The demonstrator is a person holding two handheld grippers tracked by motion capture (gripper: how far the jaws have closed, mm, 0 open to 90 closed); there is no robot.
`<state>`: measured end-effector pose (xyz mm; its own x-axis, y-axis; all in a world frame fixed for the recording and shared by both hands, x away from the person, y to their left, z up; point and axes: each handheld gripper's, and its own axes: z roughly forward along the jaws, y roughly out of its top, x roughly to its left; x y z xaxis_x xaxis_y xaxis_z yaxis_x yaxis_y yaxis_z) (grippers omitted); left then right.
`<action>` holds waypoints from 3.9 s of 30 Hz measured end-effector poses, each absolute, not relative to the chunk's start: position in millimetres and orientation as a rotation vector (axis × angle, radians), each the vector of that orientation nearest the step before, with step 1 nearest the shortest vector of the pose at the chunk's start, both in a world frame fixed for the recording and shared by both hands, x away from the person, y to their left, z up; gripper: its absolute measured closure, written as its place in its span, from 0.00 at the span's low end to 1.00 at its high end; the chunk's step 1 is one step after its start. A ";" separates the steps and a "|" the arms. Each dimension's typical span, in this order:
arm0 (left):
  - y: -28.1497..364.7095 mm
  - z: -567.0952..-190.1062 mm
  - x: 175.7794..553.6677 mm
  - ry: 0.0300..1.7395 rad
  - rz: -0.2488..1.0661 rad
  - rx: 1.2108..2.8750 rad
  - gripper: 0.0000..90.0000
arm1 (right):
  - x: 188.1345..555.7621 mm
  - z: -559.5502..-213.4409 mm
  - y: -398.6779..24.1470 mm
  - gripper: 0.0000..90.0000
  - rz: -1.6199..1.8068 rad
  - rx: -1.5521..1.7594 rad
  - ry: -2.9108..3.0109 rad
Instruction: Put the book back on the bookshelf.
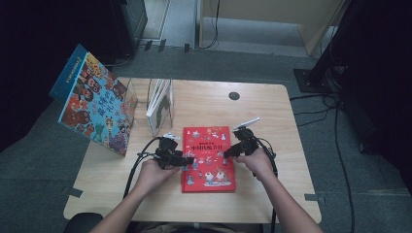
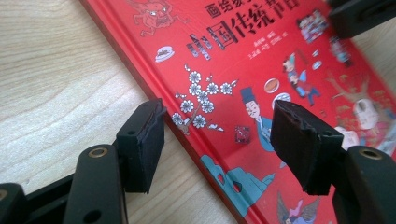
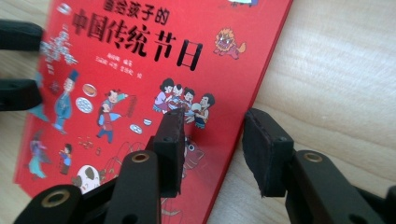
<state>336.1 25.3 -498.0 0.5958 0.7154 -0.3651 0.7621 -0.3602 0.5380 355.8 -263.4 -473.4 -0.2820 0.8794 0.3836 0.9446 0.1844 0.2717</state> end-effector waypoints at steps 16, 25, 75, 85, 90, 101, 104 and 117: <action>38.2 -500.5 344.8 1.192 -0.253 2.061 0.41 | 355.9 -407.7 -240.6 0.70 -0.795 -1.664 -2.371; 41.5 -492.8 346.8 1.206 -0.176 2.089 0.45 | 367.1 -402.8 -213.6 0.78 -0.825 -1.599 -2.352; 46.5 -485.6 347.4 1.163 -0.125 2.090 0.42 | 381.7 -327.2 -176.7 0.98 -0.420 -1.359 -2.642; 38.2 -467.4 349.2 1.084 -0.101 2.063 0.39 | 373.2 -300.8 -188.4 0.98 -0.510 -1.310 -2.660; 39.0 -463.1 350.8 1.076 -0.105 2.036 0.38 | 372.7 -296.2 -191.4 0.98 -0.560 -1.288 -2.638; 38.6 -458.4 353.9 1.020 -0.146 2.028 0.29 | 362.0 -291.7 -189.8 0.98 -0.655 -1.221 -2.662; 42.8 -455.8 356.9 1.035 -0.185 1.982 0.27 | 359.9 -290.5 -194.2 0.98 -0.676 -1.208 -2.656; 44.0 -456.9 357.1 0.900 -0.151 2.042 0.12 | 347.6 -293.6 -202.3 0.97 -0.782 -1.131 -2.644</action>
<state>357.1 44.0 -456.9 0.7305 0.5416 -0.4160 0.6476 -0.3558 0.6739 347.6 -202.3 -293.6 -0.7008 0.6267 0.3407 0.7112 0.5770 0.4016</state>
